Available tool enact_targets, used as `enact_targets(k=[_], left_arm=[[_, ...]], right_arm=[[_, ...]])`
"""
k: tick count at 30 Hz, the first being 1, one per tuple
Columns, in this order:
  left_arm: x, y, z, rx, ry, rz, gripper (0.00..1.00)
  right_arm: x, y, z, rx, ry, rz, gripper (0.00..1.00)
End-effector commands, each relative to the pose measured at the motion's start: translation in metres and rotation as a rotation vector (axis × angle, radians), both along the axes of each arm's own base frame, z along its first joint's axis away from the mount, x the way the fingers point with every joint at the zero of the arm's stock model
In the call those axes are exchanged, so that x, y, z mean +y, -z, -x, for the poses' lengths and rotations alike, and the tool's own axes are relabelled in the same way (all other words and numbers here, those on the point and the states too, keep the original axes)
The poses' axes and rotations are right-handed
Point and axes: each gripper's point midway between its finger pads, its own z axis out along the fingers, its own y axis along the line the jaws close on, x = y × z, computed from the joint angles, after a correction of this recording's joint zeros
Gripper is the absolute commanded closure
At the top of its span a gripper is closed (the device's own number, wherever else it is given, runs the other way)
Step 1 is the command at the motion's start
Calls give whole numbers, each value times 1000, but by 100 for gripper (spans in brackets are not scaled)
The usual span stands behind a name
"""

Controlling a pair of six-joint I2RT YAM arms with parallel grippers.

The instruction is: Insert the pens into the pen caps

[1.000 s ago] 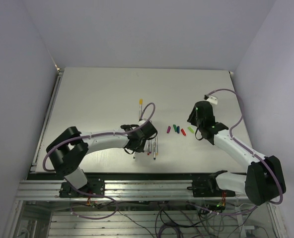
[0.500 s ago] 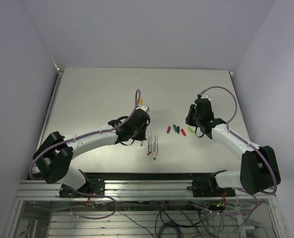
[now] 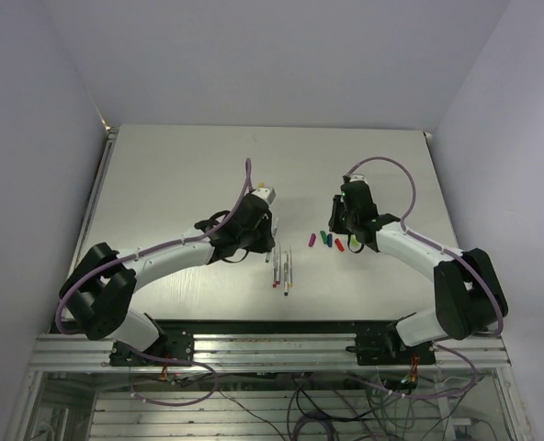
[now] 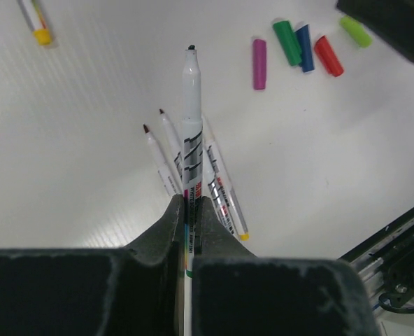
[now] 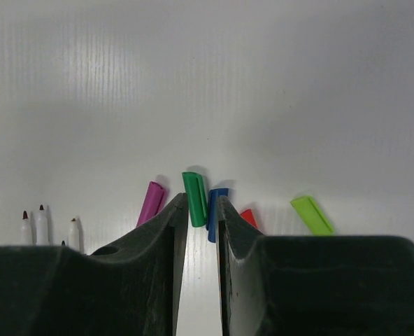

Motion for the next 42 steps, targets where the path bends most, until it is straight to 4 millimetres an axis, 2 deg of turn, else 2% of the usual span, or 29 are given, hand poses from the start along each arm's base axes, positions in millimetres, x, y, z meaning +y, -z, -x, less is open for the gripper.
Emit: enact_targets(k=[1, 19, 32, 42], left_arm=[[-19, -24, -6, -60, 75, 109, 93], [-36, -6, 9, 33, 187, 165, 93], [-34, 2, 14, 54, 194, 161, 93], [-29, 4, 13, 54, 186, 156, 93]], right_arm=[[7, -7, -10, -29, -12, 18, 78], [12, 3, -7, -3, -39, 17, 80], [36, 18, -1, 37, -116, 13, 82], [39, 24, 0, 49, -116, 15, 83]])
